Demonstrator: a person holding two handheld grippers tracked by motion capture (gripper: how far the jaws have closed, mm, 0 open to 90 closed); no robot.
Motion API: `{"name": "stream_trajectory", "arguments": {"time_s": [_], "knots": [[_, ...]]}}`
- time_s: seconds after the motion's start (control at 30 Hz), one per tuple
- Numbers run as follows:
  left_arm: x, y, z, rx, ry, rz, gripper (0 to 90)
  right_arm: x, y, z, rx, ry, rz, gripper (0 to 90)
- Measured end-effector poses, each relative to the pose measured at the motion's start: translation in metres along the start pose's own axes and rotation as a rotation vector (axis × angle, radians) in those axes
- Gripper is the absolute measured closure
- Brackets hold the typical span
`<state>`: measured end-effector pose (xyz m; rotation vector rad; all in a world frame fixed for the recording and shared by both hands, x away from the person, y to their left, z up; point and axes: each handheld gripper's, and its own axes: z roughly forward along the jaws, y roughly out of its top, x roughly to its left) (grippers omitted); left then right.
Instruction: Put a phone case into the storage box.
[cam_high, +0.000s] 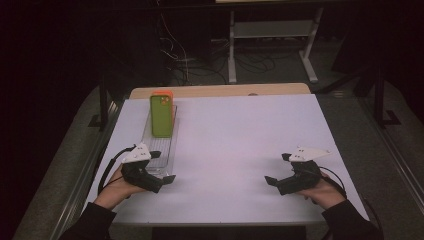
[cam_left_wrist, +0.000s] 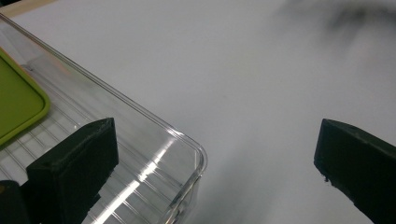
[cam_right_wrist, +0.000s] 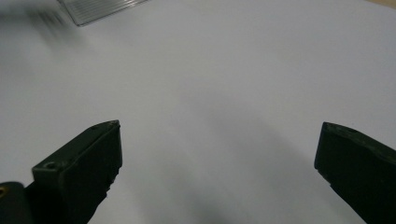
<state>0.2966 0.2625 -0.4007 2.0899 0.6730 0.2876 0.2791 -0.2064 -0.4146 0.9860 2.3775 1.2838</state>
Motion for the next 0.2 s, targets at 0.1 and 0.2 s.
{"name": "stream_trajectory", "arguments": {"time_s": [0.1, 0.2], "knots": [[-0.0001, 0.0005, 0.0008, 0.003, 0.003, 0.003, 0.0, 0.0005, 0.0002, -0.0004, 0.0, 0.002, 0.002, 0.0], [0.0001, 0.0002, 0.002, 0.009, 0.004, 0.001, 0.0, 0.0005, 0.0001, -0.0003, -0.002, 0.004, 0.002, 0.0]]}}
